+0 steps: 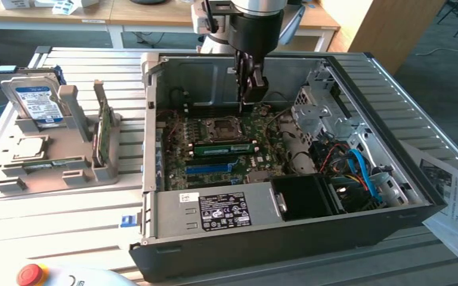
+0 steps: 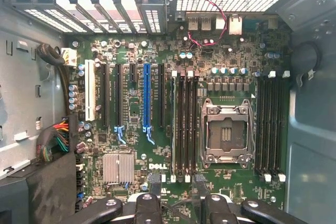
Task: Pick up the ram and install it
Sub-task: 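Press down the ram until it locks into place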
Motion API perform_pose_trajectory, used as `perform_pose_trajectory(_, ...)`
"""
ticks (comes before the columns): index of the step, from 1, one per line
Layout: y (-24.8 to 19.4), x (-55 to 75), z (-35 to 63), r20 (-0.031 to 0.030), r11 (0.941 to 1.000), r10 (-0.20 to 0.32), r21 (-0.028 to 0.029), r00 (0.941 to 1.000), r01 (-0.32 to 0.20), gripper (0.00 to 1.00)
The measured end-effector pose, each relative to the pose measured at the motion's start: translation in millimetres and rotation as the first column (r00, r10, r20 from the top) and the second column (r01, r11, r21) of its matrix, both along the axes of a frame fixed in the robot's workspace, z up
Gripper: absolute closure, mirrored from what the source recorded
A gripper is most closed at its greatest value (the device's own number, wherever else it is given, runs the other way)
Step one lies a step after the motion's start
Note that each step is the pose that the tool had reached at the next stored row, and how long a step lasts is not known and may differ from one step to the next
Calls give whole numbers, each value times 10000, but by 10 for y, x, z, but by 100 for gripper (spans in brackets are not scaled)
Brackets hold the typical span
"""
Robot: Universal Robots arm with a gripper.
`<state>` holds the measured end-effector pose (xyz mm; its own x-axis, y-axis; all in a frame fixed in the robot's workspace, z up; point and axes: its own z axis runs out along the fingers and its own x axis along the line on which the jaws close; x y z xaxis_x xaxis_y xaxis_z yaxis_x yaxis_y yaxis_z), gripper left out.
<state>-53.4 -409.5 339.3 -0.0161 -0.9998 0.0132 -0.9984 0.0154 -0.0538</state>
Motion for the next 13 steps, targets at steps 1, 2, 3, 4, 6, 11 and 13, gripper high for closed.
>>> perform_pose_trajectory(1,0,0,0,0,10000,0,0,10000,0,63)
perform_pose_trajectory(2,0,0,0,0,10000,0,0,10000,0,63)
perform_pose_trajectory(3,0,0,0,0,10000,0,0,10000,0,63)
perform_pose_trajectory(4,0,0,0,0,10000,0,0,10000,0,63)
perform_pose_trajectory(6,0,0,0,0,10000,0,0,10000,0,63)
perform_pose_trajectory(11,0,0,0,0,10000,0,0,10000,0,71)
perform_pose_trajectory(13,0,0,0,0,10000,0,0,10000,0,77)
